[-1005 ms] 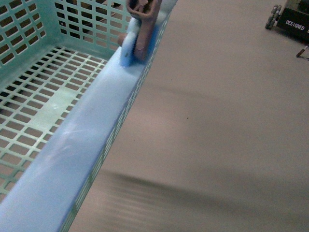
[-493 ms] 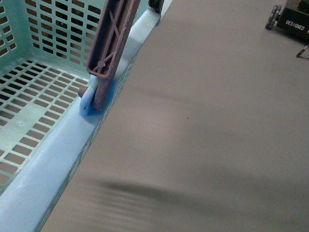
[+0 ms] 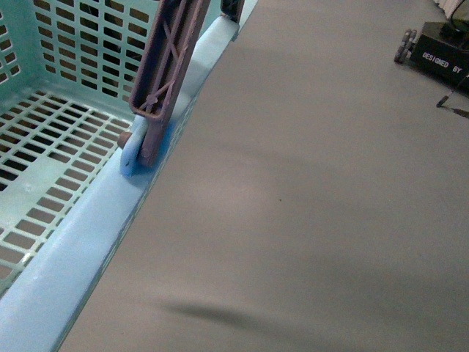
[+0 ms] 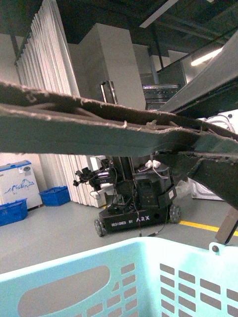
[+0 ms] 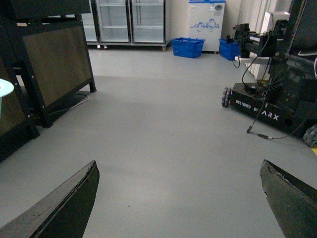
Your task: Pick mango and avocado into basket
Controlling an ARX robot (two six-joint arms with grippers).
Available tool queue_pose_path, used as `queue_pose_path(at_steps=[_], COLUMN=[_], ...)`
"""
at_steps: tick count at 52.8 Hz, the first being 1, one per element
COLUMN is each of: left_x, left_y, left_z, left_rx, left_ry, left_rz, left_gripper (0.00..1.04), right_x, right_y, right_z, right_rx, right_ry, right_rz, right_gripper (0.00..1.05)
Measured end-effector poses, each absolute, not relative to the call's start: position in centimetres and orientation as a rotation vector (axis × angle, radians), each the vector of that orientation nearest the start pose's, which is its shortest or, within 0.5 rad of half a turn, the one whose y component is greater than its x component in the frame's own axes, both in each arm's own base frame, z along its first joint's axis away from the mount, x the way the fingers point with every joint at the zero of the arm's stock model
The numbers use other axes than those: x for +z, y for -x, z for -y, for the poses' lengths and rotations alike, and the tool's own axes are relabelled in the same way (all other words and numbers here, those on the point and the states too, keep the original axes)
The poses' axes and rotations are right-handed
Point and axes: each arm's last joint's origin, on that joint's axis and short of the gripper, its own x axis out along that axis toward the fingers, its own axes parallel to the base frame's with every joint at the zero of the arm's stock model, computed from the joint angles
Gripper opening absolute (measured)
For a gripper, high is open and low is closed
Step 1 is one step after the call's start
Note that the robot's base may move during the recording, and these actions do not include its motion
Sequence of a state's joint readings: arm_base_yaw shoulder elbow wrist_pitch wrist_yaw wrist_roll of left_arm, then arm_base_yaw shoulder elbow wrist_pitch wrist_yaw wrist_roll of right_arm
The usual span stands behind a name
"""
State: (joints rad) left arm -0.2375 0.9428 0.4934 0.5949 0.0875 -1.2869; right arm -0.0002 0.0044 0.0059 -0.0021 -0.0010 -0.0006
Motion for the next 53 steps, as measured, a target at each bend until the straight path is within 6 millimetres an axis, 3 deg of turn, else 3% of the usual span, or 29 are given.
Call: queue_pose_path(at_steps=[53], left_x=[27.88], left_y=[-20.08], left_z=[5.12], left_rx=[-0.373], left_ry=[1.283], left_rz=[-0.084], left_gripper=[0.14], right_x=[16.50], right_y=[-9.76], right_z=[0.00], right_rx=[0.001], right_ry=[0.001], right_rz=[-0.001], right_gripper=[0.97])
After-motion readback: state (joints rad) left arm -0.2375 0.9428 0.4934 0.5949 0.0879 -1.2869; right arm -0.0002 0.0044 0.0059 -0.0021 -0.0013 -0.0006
